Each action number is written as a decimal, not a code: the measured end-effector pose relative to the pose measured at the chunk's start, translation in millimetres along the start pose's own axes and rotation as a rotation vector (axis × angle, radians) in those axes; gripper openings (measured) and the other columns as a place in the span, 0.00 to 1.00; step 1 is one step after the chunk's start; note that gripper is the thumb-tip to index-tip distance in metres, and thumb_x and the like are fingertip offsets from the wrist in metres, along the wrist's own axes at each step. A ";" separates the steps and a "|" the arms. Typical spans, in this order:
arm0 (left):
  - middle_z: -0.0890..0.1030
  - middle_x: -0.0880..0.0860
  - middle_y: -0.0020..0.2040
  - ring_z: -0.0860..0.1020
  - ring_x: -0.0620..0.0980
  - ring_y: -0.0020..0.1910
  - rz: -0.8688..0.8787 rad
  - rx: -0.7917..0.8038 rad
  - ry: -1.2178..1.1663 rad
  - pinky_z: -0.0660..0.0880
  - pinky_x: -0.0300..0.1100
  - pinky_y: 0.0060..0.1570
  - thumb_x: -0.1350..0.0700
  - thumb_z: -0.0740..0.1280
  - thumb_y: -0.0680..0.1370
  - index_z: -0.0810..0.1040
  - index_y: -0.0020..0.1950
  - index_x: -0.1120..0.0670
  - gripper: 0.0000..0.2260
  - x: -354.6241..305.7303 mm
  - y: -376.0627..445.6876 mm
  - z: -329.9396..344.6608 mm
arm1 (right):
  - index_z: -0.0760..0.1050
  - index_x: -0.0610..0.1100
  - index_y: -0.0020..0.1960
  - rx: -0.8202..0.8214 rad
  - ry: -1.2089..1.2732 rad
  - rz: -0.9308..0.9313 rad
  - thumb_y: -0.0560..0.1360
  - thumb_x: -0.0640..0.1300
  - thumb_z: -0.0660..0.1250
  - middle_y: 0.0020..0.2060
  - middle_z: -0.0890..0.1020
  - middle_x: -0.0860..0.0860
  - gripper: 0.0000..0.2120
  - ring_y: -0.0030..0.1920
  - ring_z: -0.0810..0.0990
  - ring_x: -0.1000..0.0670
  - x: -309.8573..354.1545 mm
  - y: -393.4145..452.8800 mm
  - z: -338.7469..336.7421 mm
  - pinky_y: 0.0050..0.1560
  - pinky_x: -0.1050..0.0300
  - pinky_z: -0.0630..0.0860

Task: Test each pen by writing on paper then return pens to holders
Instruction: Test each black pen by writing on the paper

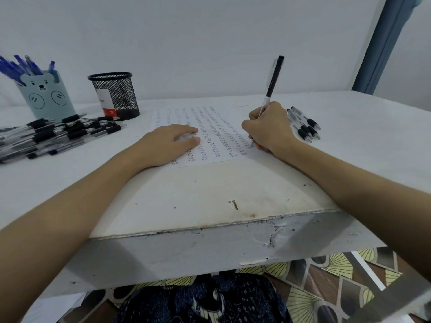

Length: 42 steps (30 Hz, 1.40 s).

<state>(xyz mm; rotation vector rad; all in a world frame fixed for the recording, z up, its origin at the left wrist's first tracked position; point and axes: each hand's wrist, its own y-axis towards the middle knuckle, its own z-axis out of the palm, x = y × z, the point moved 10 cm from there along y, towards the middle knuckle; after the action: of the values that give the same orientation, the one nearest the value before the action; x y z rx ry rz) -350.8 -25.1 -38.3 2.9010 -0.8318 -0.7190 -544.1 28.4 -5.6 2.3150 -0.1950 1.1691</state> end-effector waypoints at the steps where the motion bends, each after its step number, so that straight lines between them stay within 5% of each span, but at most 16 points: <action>1: 0.65 0.43 0.73 0.61 0.46 0.72 0.000 -0.001 0.000 0.56 0.41 0.67 0.40 0.57 0.78 0.67 0.70 0.40 0.20 0.1 -0.1 -0.1 | 0.55 0.45 0.25 0.001 0.001 0.002 0.66 0.30 0.58 0.24 0.61 0.47 0.18 0.20 0.69 0.47 -0.5 -0.2 -0.1 0.17 0.68 0.57; 4: 0.65 0.43 0.73 0.61 0.46 0.72 0.000 -0.004 0.000 0.56 0.41 0.67 0.40 0.57 0.78 0.67 0.69 0.40 0.20 -0.1 -0.3 -0.3 | 0.56 0.45 0.25 0.002 0.006 0.012 0.66 0.31 0.58 0.27 0.66 0.44 0.17 0.16 0.67 0.50 -1.6 -0.1 0.1 0.17 0.68 0.57; 14: 0.65 0.43 0.73 0.61 0.46 0.72 -0.002 -0.003 -0.002 0.56 0.41 0.67 0.40 0.57 0.78 0.67 0.70 0.40 0.20 0.0 -0.2 -0.6 | 0.53 0.47 0.24 -0.020 0.011 0.005 0.64 0.30 0.58 0.16 0.54 0.56 0.19 0.29 0.67 0.48 -1.8 1.5 -0.6 0.26 0.60 0.60; 20: 0.66 0.42 0.72 0.62 0.45 0.71 -0.003 -0.009 -0.021 0.56 0.38 0.64 0.40 0.58 0.78 0.68 0.69 0.40 0.20 2.2 0.5 -0.5 | 0.66 0.41 0.33 0.021 0.319 0.245 0.70 0.38 0.65 0.23 0.70 0.47 0.10 0.14 0.61 0.54 -17.1 -0.3 -3.8 0.21 0.69 0.58; 28: 0.66 0.42 0.72 0.62 0.45 0.71 -0.002 -0.007 -0.017 0.57 0.40 0.66 0.40 0.58 0.78 0.68 0.69 0.40 0.20 2.2 0.8 0.0 | 0.66 0.40 0.46 0.147 0.501 0.345 0.82 0.51 0.54 0.14 0.66 0.50 0.14 0.14 0.57 0.53 -18.8 0.0 7.9 0.23 0.67 0.54; 35: 0.66 0.43 0.72 0.62 0.45 0.71 -0.001 -0.006 -0.022 0.57 0.41 0.66 0.40 0.58 0.78 0.68 0.69 0.40 0.20 1.8 0.2 -0.3 | 0.70 0.41 0.42 0.243 0.688 0.429 0.81 0.45 0.56 0.19 0.68 0.51 0.12 0.16 0.60 0.54 -19.2 -4.8 12.9 0.19 0.66 0.58; 40: 0.65 0.43 0.73 0.62 0.46 0.72 -0.001 0.000 -0.008 0.57 0.42 0.68 0.40 0.58 0.78 0.67 0.69 0.40 0.20 0.6 -0.3 -0.6 | 0.69 0.40 0.40 0.194 0.602 0.373 0.80 0.44 0.58 0.17 0.65 0.52 0.12 0.16 0.58 0.55 -17.4 -1.7 7.1 0.20 0.67 0.56; 42: 0.65 0.43 0.73 0.62 0.46 0.72 0.002 -0.001 -0.007 0.57 0.43 0.68 0.40 0.58 0.78 0.67 0.69 0.40 0.20 0.2 -0.7 -0.7 | 0.71 0.39 0.39 0.096 0.375 0.285 0.79 0.43 0.58 0.19 0.68 0.50 0.13 0.16 0.61 0.53 -16.2 3.6 -6.0 0.20 0.68 0.58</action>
<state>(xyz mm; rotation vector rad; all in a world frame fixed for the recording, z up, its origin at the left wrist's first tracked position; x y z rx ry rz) -350.1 -24.7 -37.9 2.8984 -0.8349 -0.7296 -559.6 26.7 -14.0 2.1445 -0.3428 1.7644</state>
